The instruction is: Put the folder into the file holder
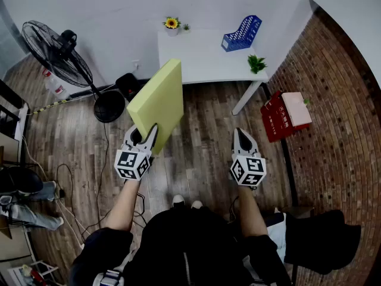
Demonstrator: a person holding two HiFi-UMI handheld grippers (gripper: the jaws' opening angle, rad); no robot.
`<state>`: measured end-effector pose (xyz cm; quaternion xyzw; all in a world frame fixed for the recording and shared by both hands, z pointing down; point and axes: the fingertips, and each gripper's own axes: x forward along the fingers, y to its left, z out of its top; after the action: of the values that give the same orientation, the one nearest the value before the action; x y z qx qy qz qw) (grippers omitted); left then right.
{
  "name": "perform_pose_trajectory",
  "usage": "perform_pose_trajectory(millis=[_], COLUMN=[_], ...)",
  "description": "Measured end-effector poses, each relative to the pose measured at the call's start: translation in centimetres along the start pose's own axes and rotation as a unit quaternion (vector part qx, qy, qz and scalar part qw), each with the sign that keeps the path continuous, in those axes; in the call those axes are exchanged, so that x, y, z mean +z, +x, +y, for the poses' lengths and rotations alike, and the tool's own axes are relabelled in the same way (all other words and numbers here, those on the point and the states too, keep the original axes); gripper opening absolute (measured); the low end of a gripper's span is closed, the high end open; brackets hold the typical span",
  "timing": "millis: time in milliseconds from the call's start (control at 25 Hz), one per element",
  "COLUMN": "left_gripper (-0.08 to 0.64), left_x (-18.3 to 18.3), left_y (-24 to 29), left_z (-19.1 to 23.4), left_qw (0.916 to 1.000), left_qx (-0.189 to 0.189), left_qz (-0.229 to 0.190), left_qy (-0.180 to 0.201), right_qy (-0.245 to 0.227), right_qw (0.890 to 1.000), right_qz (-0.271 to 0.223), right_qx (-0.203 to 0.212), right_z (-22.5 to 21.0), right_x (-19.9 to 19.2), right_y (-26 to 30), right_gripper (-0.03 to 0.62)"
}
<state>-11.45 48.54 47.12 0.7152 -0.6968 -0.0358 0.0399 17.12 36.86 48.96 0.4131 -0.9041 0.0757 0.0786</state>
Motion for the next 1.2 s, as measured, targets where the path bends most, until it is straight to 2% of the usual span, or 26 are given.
perform_pose_trajectory(millis=[200,600,1200], left_gripper=[0.183,0.183,0.183], left_x=[-0.1,0.0,0.2], left_y=[-0.4,0.1,5.6], left_z=[-0.6,-0.2,0.4], left_qw=[1.0000,0.9999,0.9997], left_qx=[-0.003,-0.016,-0.024], left_qz=[0.000,-0.004,-0.006], left_qy=[-0.001,0.000,-0.001], right_qy=[-0.014,-0.001,0.012], right_qw=[1.000,1.000,1.000], right_qz=[0.004,0.004,0.003], right_qx=[0.011,-0.011,-0.016], right_z=[0.9,0.9,-2.0], right_x=[-0.6,-1.2,-0.3], right_y=[-0.8,-1.6,2.7], right_gripper=[0.008,0.008,0.008])
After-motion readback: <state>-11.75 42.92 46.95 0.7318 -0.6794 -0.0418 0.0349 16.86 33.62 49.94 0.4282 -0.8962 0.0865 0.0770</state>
